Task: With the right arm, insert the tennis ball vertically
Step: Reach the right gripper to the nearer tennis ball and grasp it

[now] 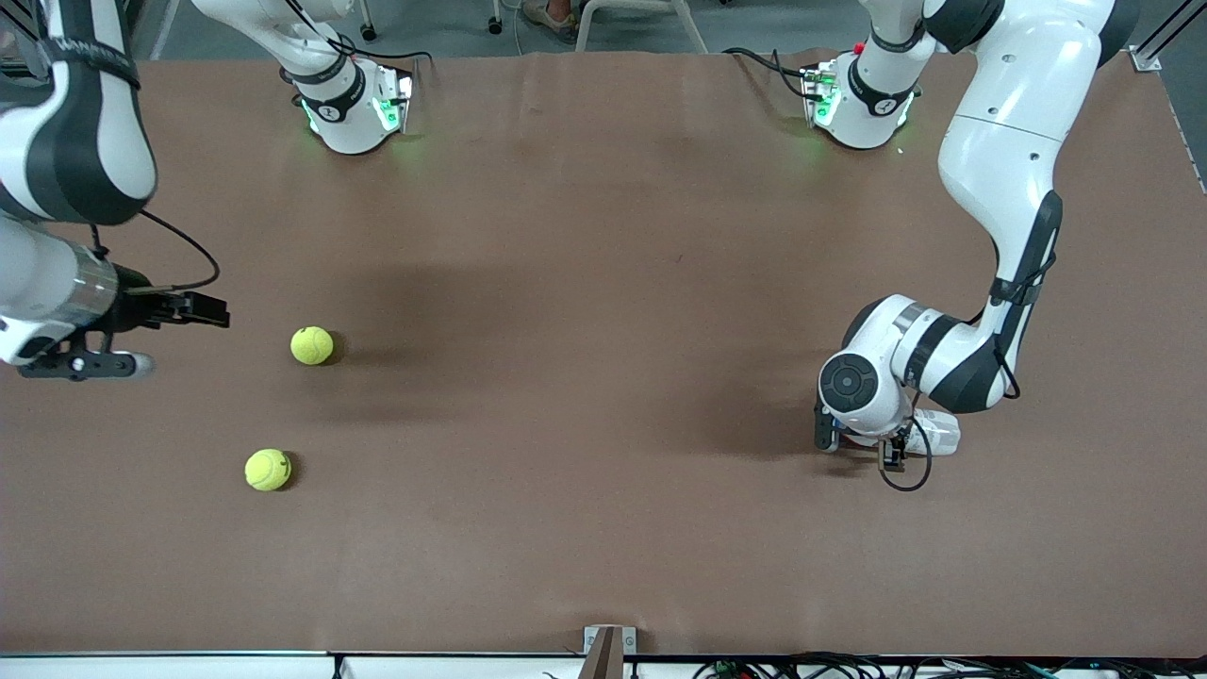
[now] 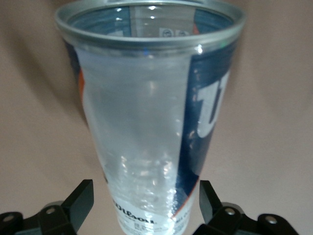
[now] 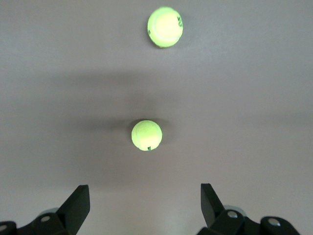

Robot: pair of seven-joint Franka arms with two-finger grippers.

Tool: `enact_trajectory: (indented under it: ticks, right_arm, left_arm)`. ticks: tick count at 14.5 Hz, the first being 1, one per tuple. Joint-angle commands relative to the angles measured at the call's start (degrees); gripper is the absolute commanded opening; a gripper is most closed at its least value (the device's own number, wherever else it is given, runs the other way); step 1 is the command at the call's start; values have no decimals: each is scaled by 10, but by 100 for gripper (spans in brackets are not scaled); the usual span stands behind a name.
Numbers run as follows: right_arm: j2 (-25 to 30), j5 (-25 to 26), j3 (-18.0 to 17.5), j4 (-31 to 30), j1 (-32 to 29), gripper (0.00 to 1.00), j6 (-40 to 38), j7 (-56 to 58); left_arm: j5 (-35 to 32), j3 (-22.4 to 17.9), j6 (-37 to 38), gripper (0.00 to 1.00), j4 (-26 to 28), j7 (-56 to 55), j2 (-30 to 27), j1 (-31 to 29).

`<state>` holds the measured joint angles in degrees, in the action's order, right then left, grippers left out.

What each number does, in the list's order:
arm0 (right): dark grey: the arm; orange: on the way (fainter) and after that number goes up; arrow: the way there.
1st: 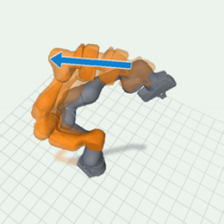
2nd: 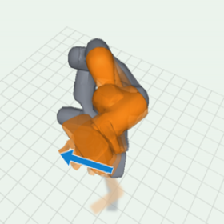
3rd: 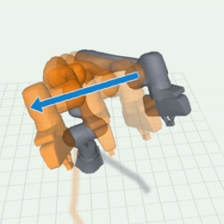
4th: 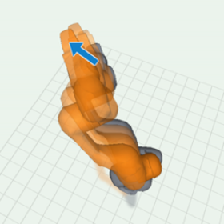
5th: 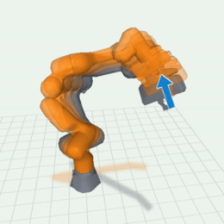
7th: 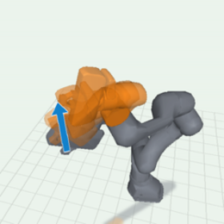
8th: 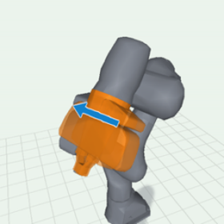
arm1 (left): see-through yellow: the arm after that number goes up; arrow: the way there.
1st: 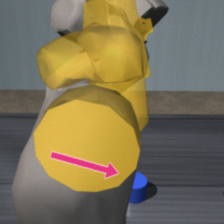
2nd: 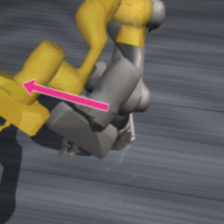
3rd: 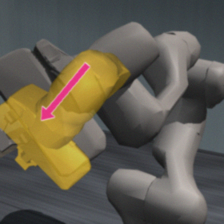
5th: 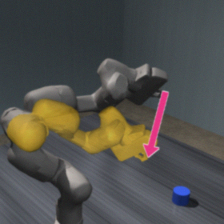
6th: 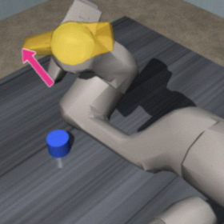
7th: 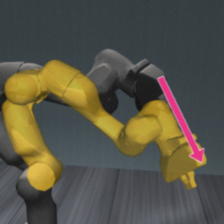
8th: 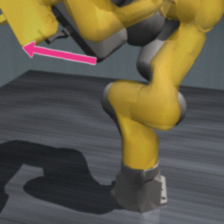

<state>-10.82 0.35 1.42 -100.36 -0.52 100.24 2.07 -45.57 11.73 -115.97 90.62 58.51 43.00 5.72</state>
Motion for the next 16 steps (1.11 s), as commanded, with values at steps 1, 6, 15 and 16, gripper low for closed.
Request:
enact_trajectory:
  ticks: [1,6,15,16]
  right_arm:
    - [-4,1,1,-88,-14,100,91,9]
    - [-39,1,0,-157,-12,100,168,8]
    - [-123,-21,-1,-150,-18,100,222,0]
    - [-125,-23,-1,-150,-17,100,223,0]
  left_arm:
    - [-15,1,-22,94,3,8,4,-11]
    - [-33,0,-26,90,14,3,4,-11]
    - [-99,0,-21,88,30,-92,5,-2]
    - [-100,0,-21,88,31,-92,5,-1]
